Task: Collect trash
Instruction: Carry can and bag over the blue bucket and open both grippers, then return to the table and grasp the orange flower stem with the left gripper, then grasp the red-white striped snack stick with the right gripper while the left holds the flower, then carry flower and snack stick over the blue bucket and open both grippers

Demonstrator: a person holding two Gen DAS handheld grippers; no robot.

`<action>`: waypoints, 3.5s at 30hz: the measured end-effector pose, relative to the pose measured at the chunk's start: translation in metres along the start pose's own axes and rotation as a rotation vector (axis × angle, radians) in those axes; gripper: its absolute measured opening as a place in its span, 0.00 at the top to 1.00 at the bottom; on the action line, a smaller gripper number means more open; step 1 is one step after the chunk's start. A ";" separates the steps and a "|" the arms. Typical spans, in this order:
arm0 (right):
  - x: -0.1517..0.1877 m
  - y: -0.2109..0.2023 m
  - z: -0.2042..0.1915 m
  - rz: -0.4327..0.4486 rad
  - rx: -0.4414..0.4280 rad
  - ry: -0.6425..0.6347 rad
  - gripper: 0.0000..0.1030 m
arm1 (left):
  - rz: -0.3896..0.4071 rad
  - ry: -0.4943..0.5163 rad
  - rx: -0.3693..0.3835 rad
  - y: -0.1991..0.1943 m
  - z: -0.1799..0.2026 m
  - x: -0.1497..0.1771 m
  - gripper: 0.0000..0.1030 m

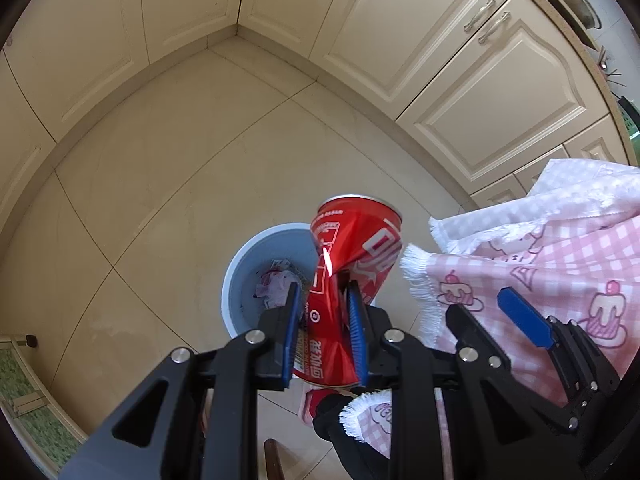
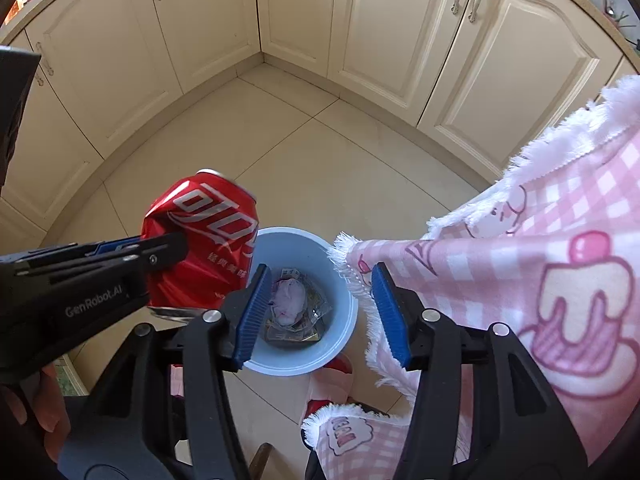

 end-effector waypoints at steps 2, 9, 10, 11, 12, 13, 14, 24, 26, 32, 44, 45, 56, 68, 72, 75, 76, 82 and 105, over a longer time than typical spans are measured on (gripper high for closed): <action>0.001 -0.005 0.002 0.004 0.003 0.005 0.49 | 0.016 0.009 0.008 -0.007 0.005 -0.002 0.78; -0.001 -0.030 0.002 0.025 -0.021 0.027 0.48 | 0.105 0.038 0.002 -0.047 0.015 -0.006 0.45; -0.002 -0.037 0.001 0.034 -0.027 0.029 0.48 | 0.113 0.036 0.003 -0.055 0.016 -0.006 0.45; -0.004 -0.043 -0.002 0.040 -0.034 0.030 0.47 | 0.124 0.034 0.005 -0.063 0.016 -0.006 0.45; -0.005 -0.050 -0.005 0.047 -0.040 0.032 0.47 | 0.136 0.033 0.007 -0.071 0.016 -0.006 0.45; -0.006 -0.059 -0.007 0.058 -0.051 0.031 0.47 | 0.151 0.030 0.010 -0.082 0.016 -0.006 0.45; -0.006 -0.067 -0.011 0.067 -0.057 0.031 0.47 | 0.163 0.029 0.016 -0.093 0.017 -0.006 0.45; -0.025 -0.197 -0.016 0.278 -0.091 0.005 0.45 | 0.367 0.083 0.068 -0.219 0.058 0.003 0.44; -0.025 -0.227 -0.004 0.324 -0.090 0.017 0.43 | 0.406 0.120 0.087 -0.244 0.081 0.006 0.44; -0.007 -0.298 0.083 0.422 0.003 0.109 0.43 | 0.428 0.278 0.140 -0.268 0.167 0.024 0.42; 0.034 -0.339 0.287 0.423 0.212 0.326 0.40 | 0.267 0.621 0.119 -0.178 0.332 0.056 0.42; 0.035 -0.337 0.297 0.414 0.221 0.333 0.40 | 0.259 0.634 0.111 -0.172 0.337 0.055 0.42; 0.018 -0.278 0.334 0.265 0.205 0.329 0.40 | 0.103 0.699 0.044 -0.099 0.357 0.042 0.65; -0.004 -0.173 0.341 0.003 0.115 0.321 0.43 | 0.179 0.602 0.160 -0.124 0.350 0.017 0.97; 0.000 -0.170 0.342 -0.006 0.122 0.319 0.86 | 0.186 0.578 0.190 -0.132 0.345 0.016 0.97; 0.000 -0.179 0.340 0.019 0.155 0.304 0.92 | 0.210 0.564 0.208 -0.141 0.339 0.013 0.97; -0.001 -0.184 0.337 0.029 0.163 0.296 0.92 | 0.213 0.559 0.214 -0.143 0.338 0.013 0.97; -0.021 -0.232 0.300 0.147 0.163 0.245 0.93 | 0.250 0.526 0.257 -0.166 0.321 0.011 0.97; -0.026 -0.112 -0.011 -0.053 -0.243 0.044 0.93 | 0.161 0.171 0.082 -0.121 0.053 -0.007 0.97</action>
Point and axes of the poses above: each gripper's, at about its wrist camera, not at the fingertips, and y roughly the way its jaws point, z to its right, x to its underside, the point moved 10 cm from there along y, roughly the way its jaws point, and after that the axes turned 4 degrees about x, right-handed, at the moved point
